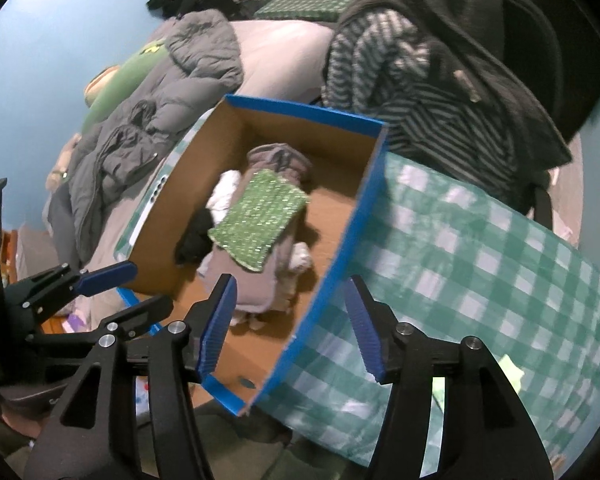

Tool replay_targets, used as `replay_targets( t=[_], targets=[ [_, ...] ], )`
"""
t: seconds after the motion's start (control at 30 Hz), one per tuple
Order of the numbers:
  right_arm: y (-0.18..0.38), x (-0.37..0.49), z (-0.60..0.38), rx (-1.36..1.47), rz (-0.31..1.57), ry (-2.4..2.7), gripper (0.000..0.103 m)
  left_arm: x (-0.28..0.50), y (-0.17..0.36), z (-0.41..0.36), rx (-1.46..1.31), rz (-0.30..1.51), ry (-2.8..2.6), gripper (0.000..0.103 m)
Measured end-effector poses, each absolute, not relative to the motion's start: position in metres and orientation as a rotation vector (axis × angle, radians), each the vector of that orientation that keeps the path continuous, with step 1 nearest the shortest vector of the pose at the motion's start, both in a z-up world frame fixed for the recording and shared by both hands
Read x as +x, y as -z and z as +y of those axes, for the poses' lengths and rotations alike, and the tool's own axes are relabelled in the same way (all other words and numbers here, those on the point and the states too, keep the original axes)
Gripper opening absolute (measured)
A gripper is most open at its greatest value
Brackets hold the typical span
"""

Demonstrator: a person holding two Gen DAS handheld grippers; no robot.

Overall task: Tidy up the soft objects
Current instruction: 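Move the right gripper over the pale green cloth on the table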

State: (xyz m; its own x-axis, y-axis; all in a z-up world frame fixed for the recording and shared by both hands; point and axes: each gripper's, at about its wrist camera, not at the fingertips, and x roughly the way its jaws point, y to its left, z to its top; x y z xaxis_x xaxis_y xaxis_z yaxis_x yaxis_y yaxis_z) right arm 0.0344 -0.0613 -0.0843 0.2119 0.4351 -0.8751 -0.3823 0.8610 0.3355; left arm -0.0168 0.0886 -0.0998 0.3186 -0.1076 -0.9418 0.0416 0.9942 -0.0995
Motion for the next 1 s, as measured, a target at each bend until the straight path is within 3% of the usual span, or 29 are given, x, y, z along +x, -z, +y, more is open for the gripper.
replay_targets(
  t=[1.0],
  targets=[
    [0.132,0.007,-0.241,0.189,1.325,-0.223,0.061,-0.001,0.122,-0.051,0.143,1.279,0.333,0.055]
  ],
)
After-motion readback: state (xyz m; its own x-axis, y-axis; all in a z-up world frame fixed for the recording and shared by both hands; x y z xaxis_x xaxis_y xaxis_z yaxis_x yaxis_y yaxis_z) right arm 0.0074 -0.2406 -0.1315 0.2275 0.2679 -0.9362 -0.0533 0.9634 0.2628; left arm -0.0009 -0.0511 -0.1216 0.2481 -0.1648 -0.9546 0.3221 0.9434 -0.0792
